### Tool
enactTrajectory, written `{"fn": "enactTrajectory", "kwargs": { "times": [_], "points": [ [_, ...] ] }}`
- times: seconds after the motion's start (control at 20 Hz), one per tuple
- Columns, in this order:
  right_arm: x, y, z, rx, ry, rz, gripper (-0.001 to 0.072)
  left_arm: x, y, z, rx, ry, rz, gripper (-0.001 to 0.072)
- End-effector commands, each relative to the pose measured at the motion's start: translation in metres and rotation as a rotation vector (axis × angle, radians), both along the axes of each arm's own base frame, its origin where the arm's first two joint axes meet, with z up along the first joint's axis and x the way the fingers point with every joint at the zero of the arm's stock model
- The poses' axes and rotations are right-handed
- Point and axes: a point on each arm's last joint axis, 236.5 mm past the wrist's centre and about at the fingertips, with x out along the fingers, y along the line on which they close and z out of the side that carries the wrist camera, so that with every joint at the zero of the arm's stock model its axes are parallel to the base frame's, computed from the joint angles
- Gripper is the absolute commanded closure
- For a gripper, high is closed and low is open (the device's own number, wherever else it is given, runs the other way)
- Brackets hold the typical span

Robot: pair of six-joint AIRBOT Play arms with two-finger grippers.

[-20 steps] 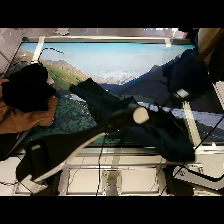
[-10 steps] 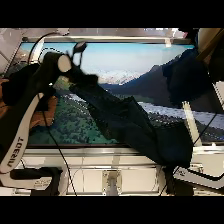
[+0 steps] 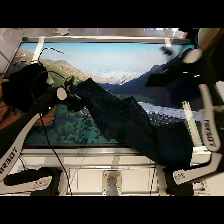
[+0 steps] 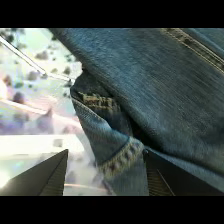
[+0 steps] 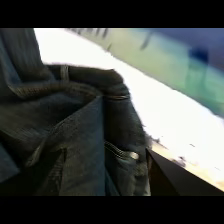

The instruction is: Fold the clothes and pants, and hang the long-sleeved shirts on hangers.

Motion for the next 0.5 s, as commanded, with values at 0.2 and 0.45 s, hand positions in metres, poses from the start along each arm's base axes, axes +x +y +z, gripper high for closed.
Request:
{"fn": "enactTrajectory", "kwargs": {
  "times": [0.2,0.45],
  "points": [
    [-0.034,0.066,-0.095,-0.151,0.163,0.262,0.0141,0.015,-0.01,-0.04,-0.079,0.022,0.119,0.017],
    [-0.031,0.078,-0.096,-0.142,0.12,0.307,0.0153,0.022,-0.028,-0.053,-0.153,0.041,0.184,0.0223]
  ]
}}
